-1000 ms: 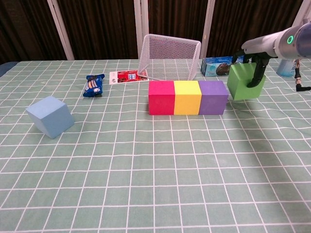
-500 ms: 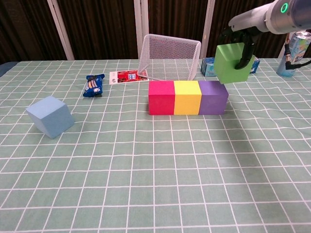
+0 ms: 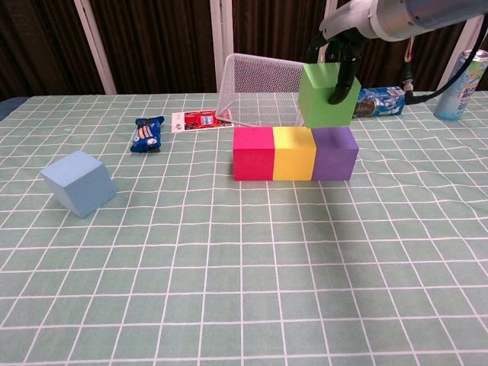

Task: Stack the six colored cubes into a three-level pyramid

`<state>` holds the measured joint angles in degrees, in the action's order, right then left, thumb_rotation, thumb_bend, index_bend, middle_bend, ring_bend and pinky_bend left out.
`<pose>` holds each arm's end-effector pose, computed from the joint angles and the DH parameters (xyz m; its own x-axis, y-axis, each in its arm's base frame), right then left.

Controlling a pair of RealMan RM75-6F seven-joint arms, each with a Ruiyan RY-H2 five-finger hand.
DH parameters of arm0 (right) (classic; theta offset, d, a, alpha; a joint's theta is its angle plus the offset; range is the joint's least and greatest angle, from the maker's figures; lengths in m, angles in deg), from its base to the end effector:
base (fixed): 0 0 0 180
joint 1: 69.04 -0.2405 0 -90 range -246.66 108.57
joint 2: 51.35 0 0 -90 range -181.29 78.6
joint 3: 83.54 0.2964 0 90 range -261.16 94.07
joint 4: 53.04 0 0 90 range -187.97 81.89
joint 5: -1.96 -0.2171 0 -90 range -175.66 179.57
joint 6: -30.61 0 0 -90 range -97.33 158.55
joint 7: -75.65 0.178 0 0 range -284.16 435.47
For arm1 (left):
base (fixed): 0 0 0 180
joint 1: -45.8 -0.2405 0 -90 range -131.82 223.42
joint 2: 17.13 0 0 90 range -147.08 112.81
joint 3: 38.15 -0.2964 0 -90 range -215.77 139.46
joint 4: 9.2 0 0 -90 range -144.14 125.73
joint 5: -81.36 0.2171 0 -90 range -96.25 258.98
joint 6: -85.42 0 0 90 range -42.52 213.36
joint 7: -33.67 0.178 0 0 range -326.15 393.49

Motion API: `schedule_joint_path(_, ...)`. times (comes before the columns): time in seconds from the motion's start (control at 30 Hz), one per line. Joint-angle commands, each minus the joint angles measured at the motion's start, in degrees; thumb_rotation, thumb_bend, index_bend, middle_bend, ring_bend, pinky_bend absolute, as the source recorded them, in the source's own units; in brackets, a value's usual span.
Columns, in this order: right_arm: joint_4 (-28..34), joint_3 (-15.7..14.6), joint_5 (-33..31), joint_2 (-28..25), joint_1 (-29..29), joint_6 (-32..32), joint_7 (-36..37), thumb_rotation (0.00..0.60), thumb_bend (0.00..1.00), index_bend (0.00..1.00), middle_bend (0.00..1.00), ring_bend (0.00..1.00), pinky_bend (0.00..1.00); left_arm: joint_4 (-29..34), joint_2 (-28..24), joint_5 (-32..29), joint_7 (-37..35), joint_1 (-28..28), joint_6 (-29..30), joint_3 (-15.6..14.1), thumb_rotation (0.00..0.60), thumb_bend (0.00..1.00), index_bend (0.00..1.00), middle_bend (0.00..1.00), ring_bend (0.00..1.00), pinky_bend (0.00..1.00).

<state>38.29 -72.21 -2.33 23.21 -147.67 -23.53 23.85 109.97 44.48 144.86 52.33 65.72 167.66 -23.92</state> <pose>-0.0469 -0.5031 0.0469 0.5837 -0.3705 0.7225 -0.8024 -0.1267 0.5832 -0.2223 0.3084 0.1801 0.2259 -0.0602 0.9723 0.9741 0.0049 -0.2261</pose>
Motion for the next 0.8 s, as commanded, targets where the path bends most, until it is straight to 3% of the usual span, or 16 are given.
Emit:
schedule_joint_path(0.03, -0.7, 1.8, -9.4, 1.6, -3.1, -2.0, -3.6, 0.6, 0.29, 0.13, 0.41, 0.29, 0.0, 0.0, -0.2, -0.2, -0.3, 0.0, -0.2, 0.0, 0.6, 0.1, 0.0, 0.0, 0.0, 0.0)
schedule_joint_path(0.2, -1.9, 2.6, -13.1, 2.7, -4.3, -2.7, -5.9, 0.6, 0.29, 0.13, 0.41, 0.29, 0.0, -0.2, -0.5, -0.5, -1.0, -0.1, -0.3, 0.2, 0.6, 0.1, 0.0, 0.0, 0.0, 0.0)
schedule_joint_path(0.8, -7.3, 4.5, -14.7, 6.3, -3.3, -3.0, -7.9, 0.6, 0.29, 0.13, 0.41, 0.29, 0.0, -0.5, -0.5, -0.8, -1.0, 0.0, -0.5, 0.0, 0.6, 0.1, 0.0, 0.0, 0.0, 0.0)
